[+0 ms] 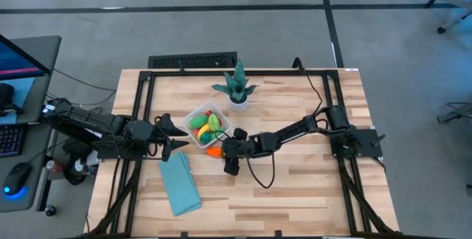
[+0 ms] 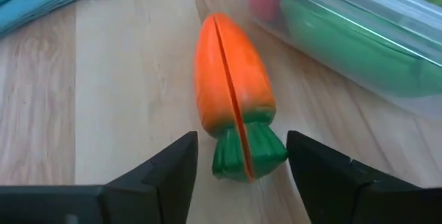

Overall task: Pick and placing Produce into tupperware
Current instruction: Put the orange carrot into the transparent container

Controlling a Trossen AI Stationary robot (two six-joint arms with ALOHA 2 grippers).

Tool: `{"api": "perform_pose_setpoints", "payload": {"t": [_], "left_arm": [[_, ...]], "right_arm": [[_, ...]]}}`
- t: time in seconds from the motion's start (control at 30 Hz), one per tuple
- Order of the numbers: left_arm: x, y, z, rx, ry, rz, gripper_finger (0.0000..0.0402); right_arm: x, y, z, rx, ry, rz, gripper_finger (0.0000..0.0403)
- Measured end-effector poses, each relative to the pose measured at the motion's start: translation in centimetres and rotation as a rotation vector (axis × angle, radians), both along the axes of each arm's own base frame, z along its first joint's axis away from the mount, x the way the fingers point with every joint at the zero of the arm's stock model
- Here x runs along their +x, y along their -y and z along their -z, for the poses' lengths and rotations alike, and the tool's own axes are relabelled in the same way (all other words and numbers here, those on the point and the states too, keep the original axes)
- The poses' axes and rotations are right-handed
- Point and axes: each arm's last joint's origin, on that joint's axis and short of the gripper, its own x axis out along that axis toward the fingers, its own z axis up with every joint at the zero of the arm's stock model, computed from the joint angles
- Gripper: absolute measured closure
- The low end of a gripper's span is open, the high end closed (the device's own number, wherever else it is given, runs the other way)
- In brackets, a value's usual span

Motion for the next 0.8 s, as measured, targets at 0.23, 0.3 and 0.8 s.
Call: {"api": "perform_pose_setpoints", "payload": {"t": [0.23, 0.3, 0.8], "left_arm": [[0.0, 0.0, 0.0, -0.003, 0.0, -0.001, 0.0223], [0.0, 0.0, 0.0, -0.003, 0.0, -0.001, 0.0223], [0.0, 0.0, 0.0, -0.003, 0.0, -0.001, 0.0223]], "right_arm": [[-0.08, 0.01, 0.05, -0.001, -0.01, 0.001, 0.0247], [-0.09, 0.01, 0.06, 0.001, -0.011, 0.003, 0.0258], [-0.11, -0.01, 0.06, 0.01, -0.012, 0.013, 0.0256]]}}
